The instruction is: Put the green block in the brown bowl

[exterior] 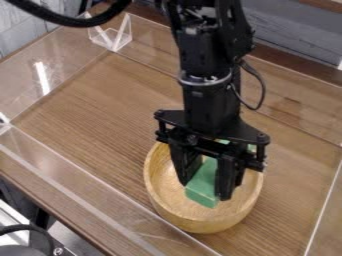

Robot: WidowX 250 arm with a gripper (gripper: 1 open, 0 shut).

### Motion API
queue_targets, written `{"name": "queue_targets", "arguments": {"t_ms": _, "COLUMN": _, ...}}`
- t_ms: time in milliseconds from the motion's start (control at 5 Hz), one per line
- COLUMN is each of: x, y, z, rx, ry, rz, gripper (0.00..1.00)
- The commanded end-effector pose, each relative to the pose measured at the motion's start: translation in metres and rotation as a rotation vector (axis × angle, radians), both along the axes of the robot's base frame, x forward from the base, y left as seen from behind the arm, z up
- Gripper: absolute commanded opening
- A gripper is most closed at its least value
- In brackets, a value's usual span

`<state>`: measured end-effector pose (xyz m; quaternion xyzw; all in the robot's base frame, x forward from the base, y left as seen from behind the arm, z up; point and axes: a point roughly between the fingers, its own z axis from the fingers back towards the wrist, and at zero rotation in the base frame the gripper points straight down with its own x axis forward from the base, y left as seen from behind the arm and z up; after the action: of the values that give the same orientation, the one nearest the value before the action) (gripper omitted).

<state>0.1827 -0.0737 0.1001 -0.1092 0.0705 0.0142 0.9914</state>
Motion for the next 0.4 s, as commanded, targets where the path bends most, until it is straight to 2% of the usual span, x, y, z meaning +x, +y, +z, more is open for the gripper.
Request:
{"name": "queue_targets", "arguments": {"t_ms": 0, "x": 0.0051, "y": 0.0016, "z": 0.0045, "rx": -0.01, "ry": -0.029, "rz": 0.015, "gripper": 0.0}}
{"name": "queue_targets", "arguments": {"t_ms": 200, "x": 0.0055, "y": 0.0021, "z": 0.0031, "rx": -0.013, "ry": -0.027, "rz": 0.016, "gripper": 0.0}}
